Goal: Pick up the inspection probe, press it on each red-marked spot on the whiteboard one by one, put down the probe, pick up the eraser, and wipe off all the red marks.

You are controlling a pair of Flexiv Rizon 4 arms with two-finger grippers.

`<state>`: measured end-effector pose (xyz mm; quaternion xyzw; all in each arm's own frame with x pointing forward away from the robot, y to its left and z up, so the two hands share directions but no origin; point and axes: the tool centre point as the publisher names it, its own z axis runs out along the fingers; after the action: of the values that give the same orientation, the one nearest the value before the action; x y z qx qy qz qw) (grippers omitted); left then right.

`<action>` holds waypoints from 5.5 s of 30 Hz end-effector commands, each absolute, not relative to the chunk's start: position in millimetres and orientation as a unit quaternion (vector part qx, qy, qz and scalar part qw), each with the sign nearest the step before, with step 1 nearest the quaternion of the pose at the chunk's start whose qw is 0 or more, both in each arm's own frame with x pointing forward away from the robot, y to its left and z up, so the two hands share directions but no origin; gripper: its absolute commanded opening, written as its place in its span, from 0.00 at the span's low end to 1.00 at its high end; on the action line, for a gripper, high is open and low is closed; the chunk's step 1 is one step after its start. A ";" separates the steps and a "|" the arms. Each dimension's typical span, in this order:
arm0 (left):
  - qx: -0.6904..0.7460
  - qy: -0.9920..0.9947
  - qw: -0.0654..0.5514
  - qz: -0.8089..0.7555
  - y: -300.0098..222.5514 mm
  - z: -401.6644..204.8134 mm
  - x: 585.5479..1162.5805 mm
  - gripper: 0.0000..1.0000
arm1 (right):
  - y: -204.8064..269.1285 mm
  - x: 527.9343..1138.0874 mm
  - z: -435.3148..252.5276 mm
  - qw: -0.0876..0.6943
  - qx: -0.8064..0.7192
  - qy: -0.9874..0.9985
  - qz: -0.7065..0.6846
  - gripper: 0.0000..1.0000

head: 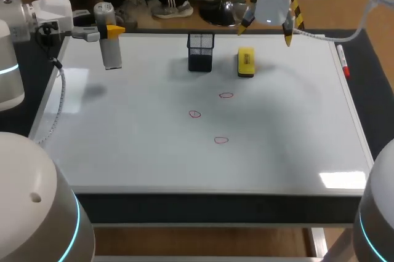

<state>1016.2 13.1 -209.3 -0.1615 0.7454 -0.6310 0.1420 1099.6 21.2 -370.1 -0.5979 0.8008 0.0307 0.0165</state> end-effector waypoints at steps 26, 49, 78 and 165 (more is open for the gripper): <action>-0.162 0.745 0.143 -0.631 12.7 -208.7 1016.2 0.00 | 52.7 1084.1 -422.9 0.015 -0.682 0.730 0.026 1.00; -0.162 0.745 0.143 -0.631 12.7 -208.7 1016.2 0.00 | 55.0 1080.3 -423.6 0.011 -0.694 0.719 0.048 0.00; -0.162 0.745 0.143 -0.631 12.7 -208.7 1016.2 0.00 | -70.0 1042.0 -361.8 0.039 -0.533 0.845 -0.025 0.00; -0.102 0.747 0.110 -0.647 -100.7 -202.9 927.3 0.00 | -119.3 994.6 -368.1 0.032 -0.466 0.884 0.001 0.00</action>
<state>926.6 -91.9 -197.2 -0.1021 0.7495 -0.6449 0.1094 994.4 -118.6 -369.1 -0.4650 0.8847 0.0021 0.0330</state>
